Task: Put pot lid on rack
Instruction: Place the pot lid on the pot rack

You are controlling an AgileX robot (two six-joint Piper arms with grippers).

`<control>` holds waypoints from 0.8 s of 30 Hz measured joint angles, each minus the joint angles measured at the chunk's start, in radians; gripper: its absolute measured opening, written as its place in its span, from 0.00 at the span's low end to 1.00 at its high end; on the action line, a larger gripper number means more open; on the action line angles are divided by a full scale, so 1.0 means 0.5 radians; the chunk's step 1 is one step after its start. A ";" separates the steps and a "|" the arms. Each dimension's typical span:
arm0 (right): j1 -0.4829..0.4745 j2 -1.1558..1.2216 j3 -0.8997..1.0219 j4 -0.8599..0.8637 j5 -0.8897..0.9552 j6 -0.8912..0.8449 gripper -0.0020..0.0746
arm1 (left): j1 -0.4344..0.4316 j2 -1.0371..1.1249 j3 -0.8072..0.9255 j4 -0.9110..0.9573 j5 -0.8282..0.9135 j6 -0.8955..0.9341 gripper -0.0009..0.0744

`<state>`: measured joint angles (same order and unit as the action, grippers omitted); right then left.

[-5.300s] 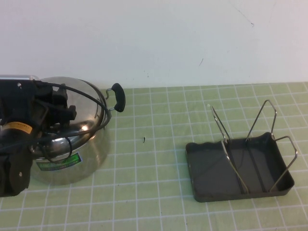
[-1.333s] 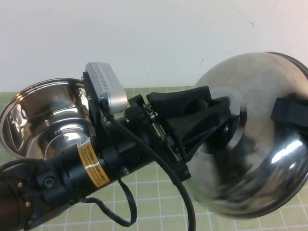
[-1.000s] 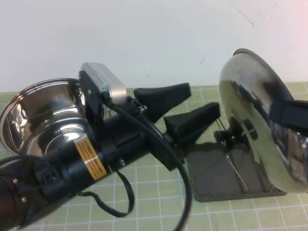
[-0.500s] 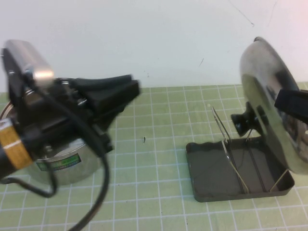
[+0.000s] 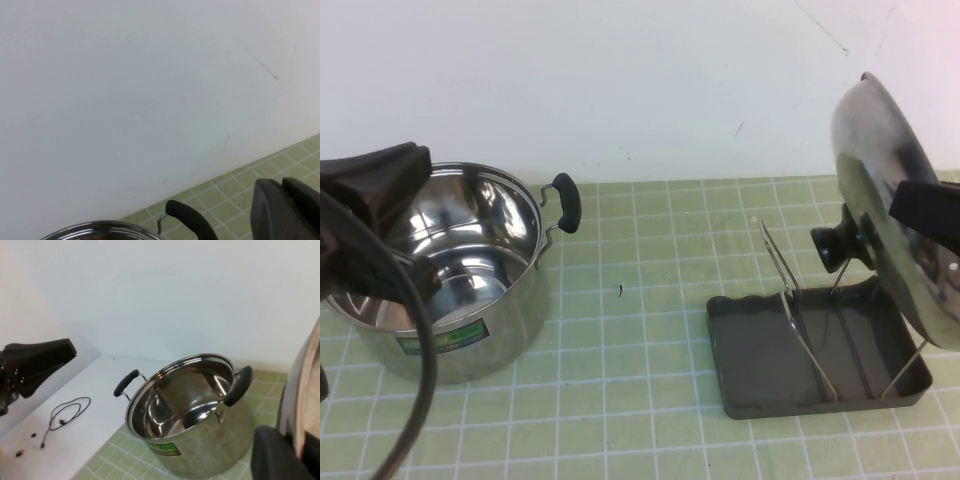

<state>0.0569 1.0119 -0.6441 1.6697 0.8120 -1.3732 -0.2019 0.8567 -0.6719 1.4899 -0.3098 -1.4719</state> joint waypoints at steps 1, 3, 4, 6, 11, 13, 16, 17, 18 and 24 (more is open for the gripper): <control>0.000 0.028 -0.001 0.009 0.015 -0.005 0.05 | 0.000 -0.008 0.000 0.014 -0.023 0.000 0.01; 0.000 0.083 -0.009 0.028 0.072 -0.012 0.05 | 0.000 -0.009 0.000 0.035 -0.070 -0.017 0.01; 0.000 0.118 -0.016 0.028 0.121 -0.012 0.05 | 0.000 -0.009 0.000 0.046 -0.090 -0.035 0.01; 0.000 0.175 -0.042 0.028 0.217 -0.025 0.05 | 0.000 -0.009 0.009 0.064 -0.120 -0.064 0.01; 0.000 0.226 -0.184 0.007 0.310 -0.021 0.05 | 0.000 -0.009 0.070 0.095 -0.138 -0.084 0.01; 0.000 0.227 -0.261 0.007 0.325 -0.021 0.05 | 0.000 -0.009 0.109 0.100 -0.138 -0.084 0.01; 0.000 0.227 -0.356 0.007 0.342 -0.020 0.05 | 0.004 -0.009 0.161 0.105 -0.138 -0.088 0.01; 0.000 0.227 -0.367 0.007 0.342 -0.020 0.05 | 0.001 -0.009 0.174 0.109 -0.133 -0.092 0.01; 0.000 0.227 -0.371 0.007 0.333 -0.020 0.05 | 0.001 -0.009 0.183 0.113 -0.128 -0.092 0.01; 0.016 0.318 -0.377 0.007 0.264 -0.023 0.05 | 0.001 -0.009 0.195 0.147 -0.038 -0.097 0.01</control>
<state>0.0650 1.1712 -0.8324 1.6732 0.9439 -1.3849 -0.2013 0.8521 -0.5742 1.5636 -0.3286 -1.5205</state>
